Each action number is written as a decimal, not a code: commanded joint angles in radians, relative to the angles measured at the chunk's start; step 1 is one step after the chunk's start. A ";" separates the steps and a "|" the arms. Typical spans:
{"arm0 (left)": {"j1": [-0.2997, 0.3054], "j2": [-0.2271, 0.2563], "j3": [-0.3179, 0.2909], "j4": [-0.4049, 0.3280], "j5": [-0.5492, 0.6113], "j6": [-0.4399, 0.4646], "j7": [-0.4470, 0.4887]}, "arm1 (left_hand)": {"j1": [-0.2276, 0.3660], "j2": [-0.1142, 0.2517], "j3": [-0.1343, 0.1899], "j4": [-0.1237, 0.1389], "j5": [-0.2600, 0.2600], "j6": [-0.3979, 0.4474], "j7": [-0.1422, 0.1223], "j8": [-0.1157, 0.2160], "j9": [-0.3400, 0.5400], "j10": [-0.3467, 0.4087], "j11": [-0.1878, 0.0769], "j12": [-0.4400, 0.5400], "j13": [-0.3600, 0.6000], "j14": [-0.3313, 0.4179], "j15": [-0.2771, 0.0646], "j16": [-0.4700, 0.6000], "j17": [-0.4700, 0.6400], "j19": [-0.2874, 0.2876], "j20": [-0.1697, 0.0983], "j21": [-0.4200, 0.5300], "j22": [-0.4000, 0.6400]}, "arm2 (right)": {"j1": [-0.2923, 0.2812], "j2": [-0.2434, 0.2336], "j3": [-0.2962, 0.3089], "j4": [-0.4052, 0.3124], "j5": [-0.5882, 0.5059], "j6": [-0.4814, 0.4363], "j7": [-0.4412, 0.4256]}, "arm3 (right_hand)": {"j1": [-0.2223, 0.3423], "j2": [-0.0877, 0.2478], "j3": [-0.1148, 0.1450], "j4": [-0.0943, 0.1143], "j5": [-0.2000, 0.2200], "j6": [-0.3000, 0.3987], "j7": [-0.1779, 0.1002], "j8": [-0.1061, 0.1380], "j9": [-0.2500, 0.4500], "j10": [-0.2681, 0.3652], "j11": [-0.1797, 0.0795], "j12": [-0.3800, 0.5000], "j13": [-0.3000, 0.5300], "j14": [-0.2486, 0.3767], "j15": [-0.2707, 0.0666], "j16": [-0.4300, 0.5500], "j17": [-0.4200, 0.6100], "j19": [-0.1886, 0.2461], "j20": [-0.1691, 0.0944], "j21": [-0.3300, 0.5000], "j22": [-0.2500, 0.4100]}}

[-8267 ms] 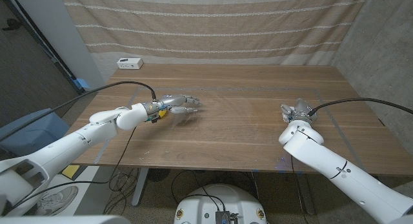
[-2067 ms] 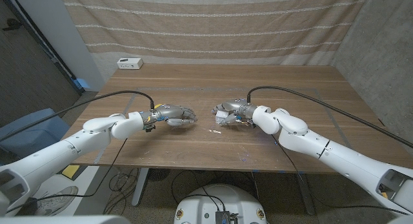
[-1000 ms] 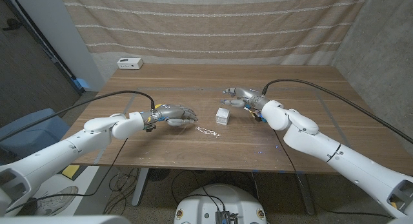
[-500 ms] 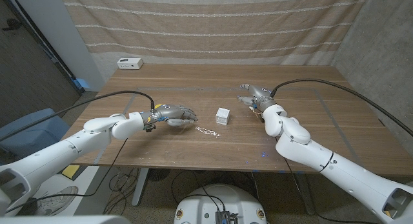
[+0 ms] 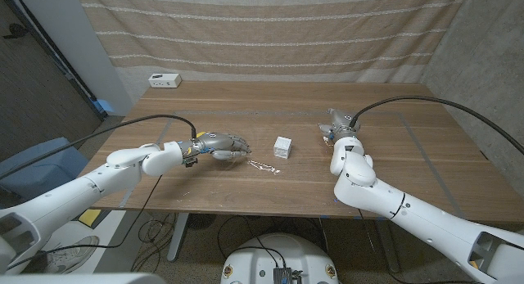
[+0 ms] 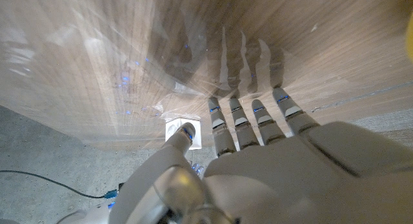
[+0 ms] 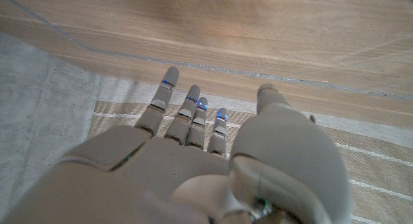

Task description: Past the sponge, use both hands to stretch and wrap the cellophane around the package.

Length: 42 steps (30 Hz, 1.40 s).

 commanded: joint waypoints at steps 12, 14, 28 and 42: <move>-0.018 -0.015 0.012 0.024 0.002 -0.012 0.003 | -0.010 0.015 0.012 0.005 0.008 0.006 0.001 0.007 -0.002 -0.003 0.004 -0.006 0.003 -0.003 -0.066 -0.001 0.000 0.007 0.003 -0.003 0.003 | -0.043 0.198 0.071 0.191 -0.679 -0.181 0.646 | -0.064 -0.029 -0.042 0.011 -0.010 0.084 0.017 0.021 0.004 0.086 0.016 0.048 0.015 0.072 -0.016 0.035 0.000 0.058 -0.002 -0.003 0.003; -0.021 -0.016 0.013 0.027 0.002 -0.014 0.001 | -0.010 0.016 0.013 0.005 0.008 0.005 0.002 0.007 -0.002 -0.003 0.005 -0.007 0.003 -0.003 -0.066 0.000 0.000 0.007 0.003 -0.004 0.003 | -0.046 0.212 0.080 0.210 -0.736 -0.181 0.696 | -0.065 -0.030 -0.044 0.010 -0.009 0.089 0.019 0.022 0.004 0.090 0.013 0.049 0.015 0.080 -0.017 0.037 0.000 0.064 -0.003 -0.002 0.004; -0.021 -0.017 0.014 0.028 0.003 -0.007 0.009 | -0.008 0.014 0.018 0.002 0.008 0.005 -0.001 0.007 -0.002 -0.002 0.002 -0.008 0.003 -0.003 -0.068 -0.001 -0.001 0.009 0.001 -0.005 0.003 | -0.037 0.267 0.115 0.290 -0.934 -0.152 0.926 | -0.162 -0.017 -0.088 0.055 0.000 0.210 0.030 0.035 0.005 0.139 0.029 0.080 0.034 0.098 0.004 0.069 0.035 0.085 -0.009 -0.025 0.005; -0.024 -0.018 0.017 0.033 0.001 -0.005 0.008 | -0.003 0.014 0.024 -0.003 0.008 0.000 -0.001 0.006 -0.002 -0.006 0.003 -0.010 0.003 -0.007 -0.067 -0.003 -0.001 0.011 0.000 -0.006 0.003 | -0.054 0.313 0.202 0.302 -0.993 -0.005 1.105 | -0.175 -0.041 -0.117 0.045 0.012 0.384 0.056 0.058 -0.001 0.212 0.043 0.112 0.044 0.140 0.008 0.100 0.049 0.094 -0.006 -0.051 0.007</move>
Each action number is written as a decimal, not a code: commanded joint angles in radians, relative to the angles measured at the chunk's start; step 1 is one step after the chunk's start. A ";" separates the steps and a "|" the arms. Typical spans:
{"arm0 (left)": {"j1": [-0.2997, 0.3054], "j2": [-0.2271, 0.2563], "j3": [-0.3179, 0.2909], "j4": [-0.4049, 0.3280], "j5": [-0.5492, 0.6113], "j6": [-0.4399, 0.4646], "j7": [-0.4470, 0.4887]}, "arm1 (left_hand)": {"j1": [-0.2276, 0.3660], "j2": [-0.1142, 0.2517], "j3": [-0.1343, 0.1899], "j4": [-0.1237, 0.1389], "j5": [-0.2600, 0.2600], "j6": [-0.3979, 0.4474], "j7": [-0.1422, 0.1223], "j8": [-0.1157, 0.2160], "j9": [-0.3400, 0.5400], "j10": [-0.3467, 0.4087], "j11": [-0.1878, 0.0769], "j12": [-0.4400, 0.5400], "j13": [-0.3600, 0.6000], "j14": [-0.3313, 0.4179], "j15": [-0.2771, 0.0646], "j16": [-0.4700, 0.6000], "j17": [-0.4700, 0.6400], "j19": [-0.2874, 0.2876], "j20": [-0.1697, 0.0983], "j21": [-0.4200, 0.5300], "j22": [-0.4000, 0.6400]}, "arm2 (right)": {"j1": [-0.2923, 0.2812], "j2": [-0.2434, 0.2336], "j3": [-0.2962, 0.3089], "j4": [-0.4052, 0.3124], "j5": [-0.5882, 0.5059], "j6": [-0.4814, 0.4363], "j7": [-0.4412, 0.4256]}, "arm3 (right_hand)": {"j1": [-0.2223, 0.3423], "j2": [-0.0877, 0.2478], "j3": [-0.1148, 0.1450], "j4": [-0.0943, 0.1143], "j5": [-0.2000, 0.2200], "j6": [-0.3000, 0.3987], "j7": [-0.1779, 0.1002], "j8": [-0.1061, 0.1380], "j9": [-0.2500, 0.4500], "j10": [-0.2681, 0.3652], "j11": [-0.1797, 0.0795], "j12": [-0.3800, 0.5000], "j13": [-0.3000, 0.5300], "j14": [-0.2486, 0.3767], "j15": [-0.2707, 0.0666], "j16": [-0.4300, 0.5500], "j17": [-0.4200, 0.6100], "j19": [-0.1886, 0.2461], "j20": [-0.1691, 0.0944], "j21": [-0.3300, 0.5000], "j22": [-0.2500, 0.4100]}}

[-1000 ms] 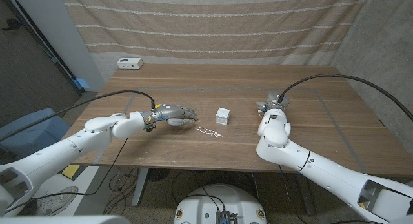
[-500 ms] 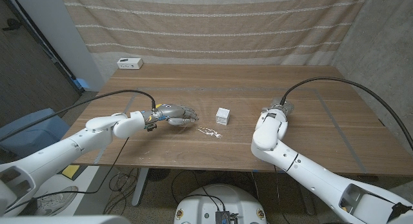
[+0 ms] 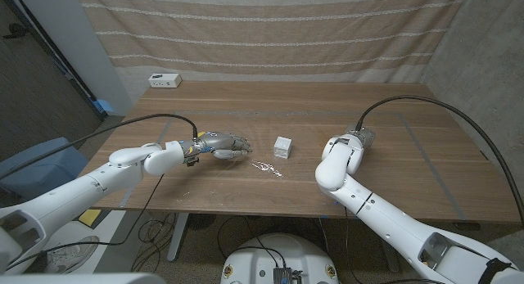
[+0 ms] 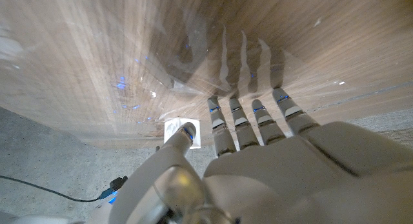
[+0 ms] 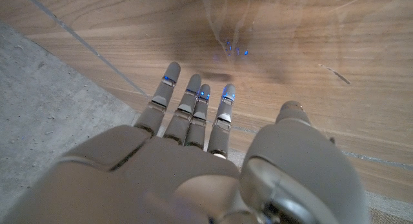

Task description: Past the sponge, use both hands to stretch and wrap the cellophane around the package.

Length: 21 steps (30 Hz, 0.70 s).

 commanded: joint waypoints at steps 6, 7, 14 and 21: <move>-0.007 -0.004 0.005 0.010 -0.004 0.001 0.000 | -0.001 0.014 0.009 -0.005 0.004 -0.004 -0.001 0.001 0.006 -0.010 0.003 -0.002 0.003 -0.007 -0.068 -0.003 -0.001 0.006 0.006 -0.004 0.003 | -0.003 0.051 0.068 0.038 -0.097 0.154 0.214 | 0.107 0.001 0.025 -0.071 0.027 0.043 0.000 -0.006 0.003 0.051 -0.013 0.028 0.013 0.033 -0.014 0.036 0.021 0.010 -0.007 -0.015 0.002; -0.008 -0.004 0.005 0.011 -0.005 0.000 -0.002 | -0.001 0.014 0.010 -0.005 0.004 -0.004 0.000 0.001 0.006 -0.009 0.004 -0.002 0.003 -0.008 -0.068 -0.003 -0.001 0.005 0.007 -0.004 0.003 | -0.004 0.052 0.068 0.040 -0.095 0.162 0.207 | 0.122 0.005 0.029 -0.081 0.033 0.042 -0.001 -0.013 0.004 0.070 -0.027 0.039 0.017 0.059 -0.022 0.056 0.032 0.013 -0.005 -0.019 0.002; -0.007 -0.004 0.005 0.010 -0.005 0.005 -0.003 | 0.000 0.013 0.012 -0.006 0.003 -0.004 -0.001 0.002 0.006 -0.011 0.005 -0.002 0.003 -0.009 -0.068 -0.003 -0.001 0.006 0.007 -0.005 0.003 | -0.013 0.076 0.079 0.048 -0.073 0.169 0.147 | 0.336 0.040 0.076 -0.201 0.071 0.114 -0.021 -0.031 0.014 0.255 -0.067 0.180 0.092 0.268 -0.117 0.304 0.210 0.138 -0.038 -0.006 0.008; -0.008 -0.005 0.008 0.011 -0.003 0.009 -0.004 | 0.001 0.013 0.014 -0.007 0.003 -0.010 0.000 0.000 0.006 -0.014 0.003 -0.003 0.003 -0.011 -0.067 -0.003 -0.001 0.006 0.007 -0.006 0.003 | -0.091 0.084 0.186 -0.097 0.268 0.176 -0.146 | 0.441 0.060 0.098 -0.218 0.076 0.176 -0.021 -0.023 0.023 0.316 -0.093 0.261 0.144 0.365 -0.151 0.410 0.276 0.209 -0.065 0.021 0.012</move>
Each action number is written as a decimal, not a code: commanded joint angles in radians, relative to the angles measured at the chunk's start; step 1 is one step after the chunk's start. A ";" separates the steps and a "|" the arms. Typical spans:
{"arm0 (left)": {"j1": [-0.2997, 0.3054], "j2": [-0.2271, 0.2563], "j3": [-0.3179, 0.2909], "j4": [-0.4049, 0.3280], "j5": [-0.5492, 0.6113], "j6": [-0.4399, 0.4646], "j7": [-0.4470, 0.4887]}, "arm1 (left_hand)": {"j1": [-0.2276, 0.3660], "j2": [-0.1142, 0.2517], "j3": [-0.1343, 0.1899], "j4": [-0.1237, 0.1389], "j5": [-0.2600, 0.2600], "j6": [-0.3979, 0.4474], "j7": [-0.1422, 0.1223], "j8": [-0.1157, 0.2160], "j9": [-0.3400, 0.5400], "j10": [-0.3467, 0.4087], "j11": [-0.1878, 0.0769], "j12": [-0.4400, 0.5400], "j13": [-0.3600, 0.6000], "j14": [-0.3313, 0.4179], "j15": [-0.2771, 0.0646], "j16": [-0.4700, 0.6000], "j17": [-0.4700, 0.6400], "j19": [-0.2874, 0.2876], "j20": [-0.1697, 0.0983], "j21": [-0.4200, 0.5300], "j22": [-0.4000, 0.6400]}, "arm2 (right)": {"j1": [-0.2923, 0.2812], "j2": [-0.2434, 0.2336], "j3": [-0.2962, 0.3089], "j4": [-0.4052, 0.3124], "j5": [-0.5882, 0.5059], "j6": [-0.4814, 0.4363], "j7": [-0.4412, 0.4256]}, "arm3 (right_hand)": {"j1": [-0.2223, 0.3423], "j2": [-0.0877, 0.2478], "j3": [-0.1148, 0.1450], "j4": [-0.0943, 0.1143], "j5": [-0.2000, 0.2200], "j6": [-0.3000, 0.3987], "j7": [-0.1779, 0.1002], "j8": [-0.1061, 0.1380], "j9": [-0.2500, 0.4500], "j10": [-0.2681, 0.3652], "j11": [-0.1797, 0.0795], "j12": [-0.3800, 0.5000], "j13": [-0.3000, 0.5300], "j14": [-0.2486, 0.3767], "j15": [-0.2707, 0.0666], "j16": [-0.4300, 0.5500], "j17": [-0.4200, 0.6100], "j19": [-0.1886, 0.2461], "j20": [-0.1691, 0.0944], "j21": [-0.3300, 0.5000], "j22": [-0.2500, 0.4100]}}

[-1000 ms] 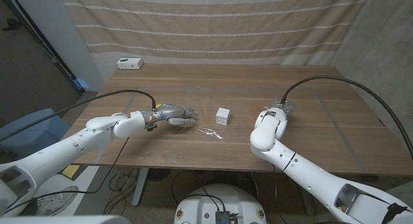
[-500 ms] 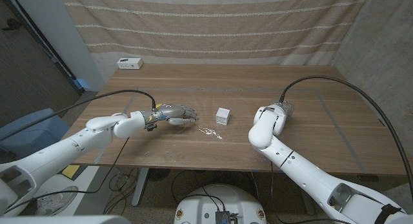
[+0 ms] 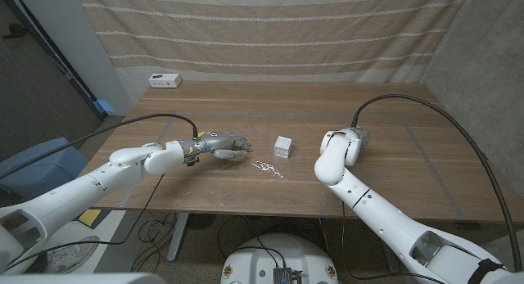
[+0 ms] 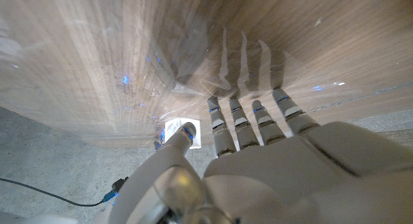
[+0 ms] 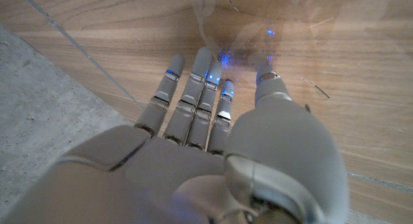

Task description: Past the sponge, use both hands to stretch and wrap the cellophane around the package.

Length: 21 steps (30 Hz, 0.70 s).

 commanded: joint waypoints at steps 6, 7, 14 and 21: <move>0.001 0.001 0.002 -0.003 0.002 0.012 -0.002 | 0.001 0.013 0.008 0.001 0.003 -0.006 -0.002 0.002 0.006 -0.005 0.002 -0.004 0.003 -0.002 -0.065 -0.003 -0.001 0.002 0.004 -0.007 0.003 | -0.093 -0.010 0.126 -0.196 0.569 0.001 -0.470 | 0.223 -0.004 0.036 -0.028 0.005 0.018 -0.011 -0.008 0.015 0.031 -0.046 0.112 0.094 0.115 -0.128 0.128 0.077 0.105 -0.040 0.057 0.015; 0.002 0.002 0.002 -0.005 0.000 0.012 -0.002 | 0.001 0.013 0.008 0.001 0.003 -0.005 -0.002 0.002 0.006 -0.005 0.003 -0.003 0.003 -0.003 -0.065 -0.003 -0.001 0.002 0.004 -0.007 0.003 | -0.099 -0.018 0.135 -0.211 0.618 0.007 -0.501 | 0.245 -0.005 0.035 -0.020 0.003 0.022 -0.006 -0.004 0.022 0.045 -0.051 0.134 0.109 0.136 -0.130 0.140 0.079 0.125 -0.045 0.070 0.016; 0.010 0.007 -0.002 -0.017 -0.002 0.021 -0.004 | 0.001 0.013 0.010 0.001 0.002 -0.006 -0.002 0.003 0.006 -0.006 0.002 -0.003 0.003 -0.004 -0.065 -0.003 -0.001 0.002 0.003 -0.008 0.003 | -0.078 -0.082 0.120 -0.252 0.868 -0.035 -0.662 | 0.391 0.017 0.066 -0.019 -0.014 0.123 0.016 0.041 0.054 0.147 -0.064 0.223 0.138 0.254 -0.138 0.183 0.110 0.181 -0.083 0.133 0.026; 0.015 0.011 -0.004 -0.025 -0.001 0.025 -0.003 | 0.001 0.012 0.011 0.000 0.002 -0.006 -0.003 0.003 0.006 -0.006 0.002 -0.003 0.003 -0.004 -0.066 -0.003 -0.001 0.003 0.003 -0.008 0.003 | -0.132 -0.063 0.255 -0.311 1.176 -0.002 -0.848 | 0.405 0.027 0.070 0.003 -0.033 0.217 0.040 0.084 0.069 0.201 -0.051 0.245 0.124 0.311 -0.134 0.171 0.120 0.216 -0.086 0.176 0.029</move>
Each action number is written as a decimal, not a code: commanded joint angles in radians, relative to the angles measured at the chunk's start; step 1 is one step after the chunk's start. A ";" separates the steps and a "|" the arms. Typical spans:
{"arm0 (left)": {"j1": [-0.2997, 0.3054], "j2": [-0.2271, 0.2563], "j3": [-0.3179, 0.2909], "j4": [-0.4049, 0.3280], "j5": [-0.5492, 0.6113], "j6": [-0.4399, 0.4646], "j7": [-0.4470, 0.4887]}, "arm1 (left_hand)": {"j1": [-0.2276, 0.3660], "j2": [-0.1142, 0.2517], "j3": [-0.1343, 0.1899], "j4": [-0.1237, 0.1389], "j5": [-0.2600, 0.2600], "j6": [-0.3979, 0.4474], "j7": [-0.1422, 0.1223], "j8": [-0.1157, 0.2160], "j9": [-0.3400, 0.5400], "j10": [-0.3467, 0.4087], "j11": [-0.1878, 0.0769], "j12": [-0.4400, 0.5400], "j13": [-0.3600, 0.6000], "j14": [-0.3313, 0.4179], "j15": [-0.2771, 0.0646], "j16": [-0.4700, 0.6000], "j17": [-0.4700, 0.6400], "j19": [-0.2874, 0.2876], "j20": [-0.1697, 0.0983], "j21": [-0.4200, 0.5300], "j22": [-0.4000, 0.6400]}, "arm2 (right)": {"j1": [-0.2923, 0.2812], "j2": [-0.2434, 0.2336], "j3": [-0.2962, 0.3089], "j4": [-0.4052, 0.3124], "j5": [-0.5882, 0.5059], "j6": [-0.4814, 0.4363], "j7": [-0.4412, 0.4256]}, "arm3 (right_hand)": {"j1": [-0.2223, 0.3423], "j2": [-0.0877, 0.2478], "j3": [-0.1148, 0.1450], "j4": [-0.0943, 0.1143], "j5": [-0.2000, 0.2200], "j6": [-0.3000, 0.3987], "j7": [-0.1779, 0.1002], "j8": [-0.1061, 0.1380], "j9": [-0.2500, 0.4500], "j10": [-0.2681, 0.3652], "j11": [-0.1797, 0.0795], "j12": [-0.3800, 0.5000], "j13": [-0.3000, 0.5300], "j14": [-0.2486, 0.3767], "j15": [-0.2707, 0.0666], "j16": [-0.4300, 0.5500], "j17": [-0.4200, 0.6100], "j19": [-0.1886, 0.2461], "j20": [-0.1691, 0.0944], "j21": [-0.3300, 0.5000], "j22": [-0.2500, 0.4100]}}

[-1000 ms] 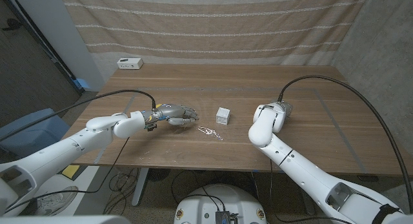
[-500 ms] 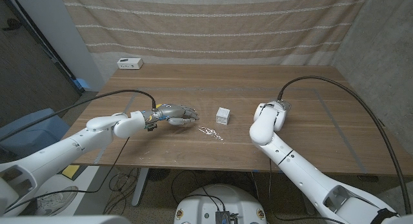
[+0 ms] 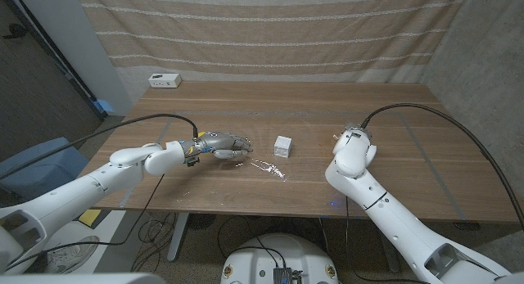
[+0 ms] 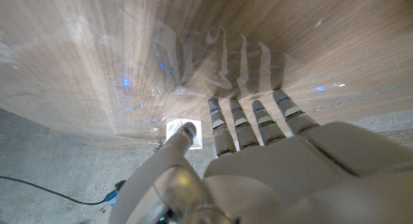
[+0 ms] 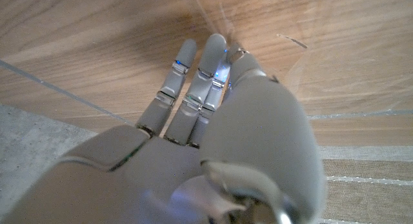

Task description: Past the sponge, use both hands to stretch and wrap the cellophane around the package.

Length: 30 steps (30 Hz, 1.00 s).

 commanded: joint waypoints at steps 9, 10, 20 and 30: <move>0.004 0.005 -0.003 -0.013 0.004 0.004 -0.003 | 0.002 0.011 0.009 -0.004 0.002 0.003 -0.001 0.010 0.001 -0.001 0.001 0.001 0.003 -0.004 -0.066 -0.003 -0.001 0.003 0.003 -0.002 0.001 | -0.076 -0.071 0.236 -0.141 0.939 0.090 -0.388 | 0.031 0.022 0.013 0.014 -0.023 0.028 0.014 0.011 0.006 0.041 0.002 0.025 0.011 0.035 -0.030 -0.018 0.017 0.006 0.007 0.031 0.005; 0.004 0.005 -0.003 -0.013 0.005 0.004 -0.004 | 0.002 0.011 0.009 -0.004 0.002 0.003 -0.001 0.010 0.001 -0.001 0.000 0.001 0.003 -0.004 -0.065 -0.003 -0.001 0.003 0.003 -0.003 0.001 | -0.078 -0.078 0.249 -0.141 0.983 0.102 -0.387 | 0.033 0.023 0.014 0.014 -0.025 0.024 0.013 0.009 0.006 0.040 0.002 0.026 0.014 0.035 -0.030 -0.019 0.019 0.006 0.007 0.033 0.005; 0.002 0.003 -0.003 -0.015 0.007 0.002 -0.003 | 0.002 0.010 0.011 -0.004 0.001 0.005 -0.002 0.011 0.001 0.000 0.000 0.001 0.003 -0.004 -0.065 -0.003 -0.001 0.004 0.004 -0.004 0.001 | -0.028 -0.231 0.236 -0.091 1.324 0.262 -0.336 | 0.043 0.028 0.024 0.016 -0.041 -0.011 0.021 -0.008 0.006 0.021 0.001 0.036 0.036 0.034 -0.030 -0.032 0.044 -0.019 0.014 0.044 0.005; 0.011 0.006 -0.007 -0.024 0.003 0.011 -0.004 | 0.002 0.010 0.013 -0.005 0.001 0.007 -0.002 0.012 0.001 0.000 -0.002 0.001 0.003 -0.003 -0.062 -0.002 -0.001 0.004 0.004 -0.005 0.001 | -0.059 -0.278 0.252 -0.029 1.556 0.534 -0.364 | 0.046 0.028 0.027 0.017 -0.050 -0.019 0.022 -0.013 0.006 0.017 -0.001 0.037 0.038 0.029 -0.030 -0.039 0.059 -0.030 0.011 0.052 0.005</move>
